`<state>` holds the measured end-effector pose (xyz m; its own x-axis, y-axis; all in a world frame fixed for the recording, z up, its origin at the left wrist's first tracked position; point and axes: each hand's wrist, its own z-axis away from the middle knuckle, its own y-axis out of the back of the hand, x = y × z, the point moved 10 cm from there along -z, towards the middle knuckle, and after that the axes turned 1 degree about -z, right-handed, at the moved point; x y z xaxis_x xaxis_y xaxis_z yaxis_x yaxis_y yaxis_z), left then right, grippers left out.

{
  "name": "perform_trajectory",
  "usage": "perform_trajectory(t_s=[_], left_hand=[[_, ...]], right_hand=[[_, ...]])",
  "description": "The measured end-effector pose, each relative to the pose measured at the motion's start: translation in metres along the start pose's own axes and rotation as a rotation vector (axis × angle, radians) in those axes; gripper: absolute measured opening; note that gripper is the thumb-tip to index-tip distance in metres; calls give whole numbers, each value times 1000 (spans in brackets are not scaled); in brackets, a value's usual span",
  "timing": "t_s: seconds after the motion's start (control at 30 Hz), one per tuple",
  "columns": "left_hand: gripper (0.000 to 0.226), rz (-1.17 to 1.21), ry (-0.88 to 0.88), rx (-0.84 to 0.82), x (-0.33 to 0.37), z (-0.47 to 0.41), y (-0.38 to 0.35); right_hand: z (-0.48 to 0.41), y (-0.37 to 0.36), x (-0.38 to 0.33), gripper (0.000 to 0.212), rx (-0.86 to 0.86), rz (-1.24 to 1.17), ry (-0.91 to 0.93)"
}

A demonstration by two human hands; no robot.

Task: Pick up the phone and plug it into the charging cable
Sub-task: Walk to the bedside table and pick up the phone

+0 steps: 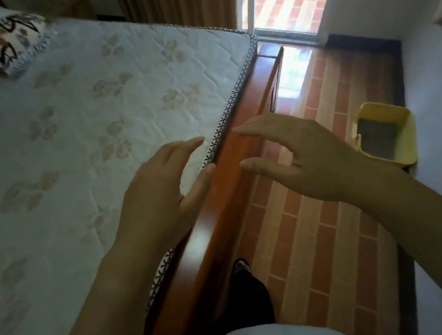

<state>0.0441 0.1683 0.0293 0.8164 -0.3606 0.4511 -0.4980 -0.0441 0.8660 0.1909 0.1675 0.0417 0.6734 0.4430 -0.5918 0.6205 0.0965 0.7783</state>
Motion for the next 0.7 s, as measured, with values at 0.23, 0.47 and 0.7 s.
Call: perform_trajectory(t_s=[0.23, 0.47, 0.7], left_hand=[[46, 41, -94, -55, -7, -165, -24], [47, 81, -197, -141, 24, -320, -94], [52, 48, -199, -211, 65, -510, -197]], right_hand=[[-107, 53, 102, 50, 43, 10, -111], [-166, 117, 240, 51, 133, 13, -237], [-244, 193, 417, 59, 63, 34, -347]])
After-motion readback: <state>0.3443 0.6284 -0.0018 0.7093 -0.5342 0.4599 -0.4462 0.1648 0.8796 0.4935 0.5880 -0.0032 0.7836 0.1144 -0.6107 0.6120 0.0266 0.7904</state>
